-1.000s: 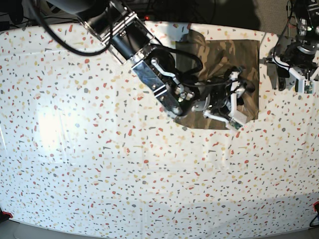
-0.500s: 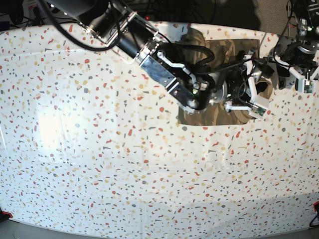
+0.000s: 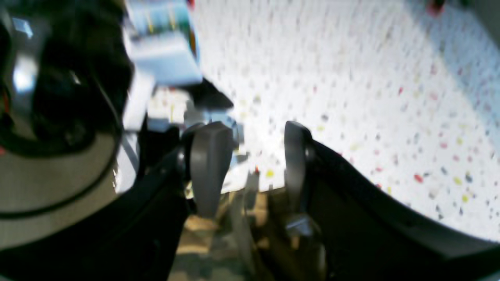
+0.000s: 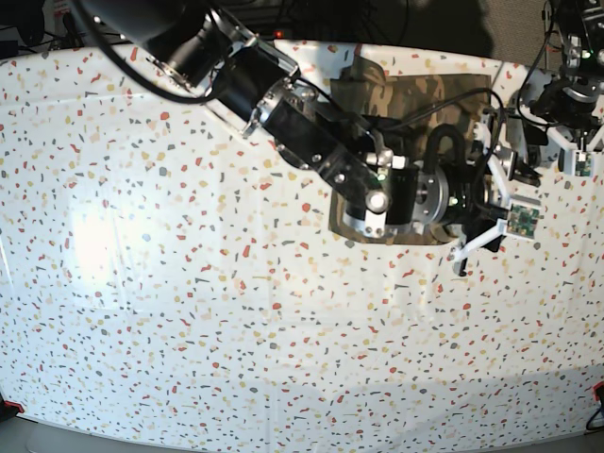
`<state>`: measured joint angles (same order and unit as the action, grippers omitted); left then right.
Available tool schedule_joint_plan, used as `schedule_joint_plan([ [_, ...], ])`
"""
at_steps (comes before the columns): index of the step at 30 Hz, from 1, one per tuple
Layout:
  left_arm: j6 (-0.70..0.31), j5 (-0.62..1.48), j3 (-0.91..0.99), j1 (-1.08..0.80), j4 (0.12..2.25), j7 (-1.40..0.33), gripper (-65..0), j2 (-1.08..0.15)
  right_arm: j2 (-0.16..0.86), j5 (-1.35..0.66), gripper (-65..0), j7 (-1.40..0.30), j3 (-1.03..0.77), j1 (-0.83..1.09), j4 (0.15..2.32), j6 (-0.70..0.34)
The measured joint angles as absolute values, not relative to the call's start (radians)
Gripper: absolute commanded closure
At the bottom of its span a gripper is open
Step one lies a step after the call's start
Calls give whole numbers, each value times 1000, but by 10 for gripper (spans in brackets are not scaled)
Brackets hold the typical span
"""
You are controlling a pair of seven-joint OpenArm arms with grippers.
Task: Fold the T-shirt properly
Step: 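Fold the shirt in half toward the left gripper with the right gripper, then release the shirt and pull the right gripper back from the bundle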
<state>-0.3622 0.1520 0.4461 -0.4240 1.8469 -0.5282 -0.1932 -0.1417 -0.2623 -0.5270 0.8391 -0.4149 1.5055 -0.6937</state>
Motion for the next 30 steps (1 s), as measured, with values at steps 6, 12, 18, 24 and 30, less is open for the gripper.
schedule_joint_plan([
  [6, -361, 289, 446, -430, 1851, -530, -307, -193, -144, -151, -267, -743, 722, -440, 1505, -694],
  [12, -452, 641, 445, -491, 1908, -528, -304, -192, -121, -216, -238, -810, 508, -435, 1505, -694],
  [18, -463, 690, 353, -524, 1907, -536, -213, -191, 10, -216, -50, -811, 414, -361, 1504, -693],
  [24, -314, 527, 200, -524, 1905, -521, -189, -191, 14, -237, 0, -782, 422, -282, 1503, -694],
  [30, -228, 392, 169, -527, 1737, -390, -189, -194, 19, -129, 0, -727, 421, -258, 1406, -694],
])
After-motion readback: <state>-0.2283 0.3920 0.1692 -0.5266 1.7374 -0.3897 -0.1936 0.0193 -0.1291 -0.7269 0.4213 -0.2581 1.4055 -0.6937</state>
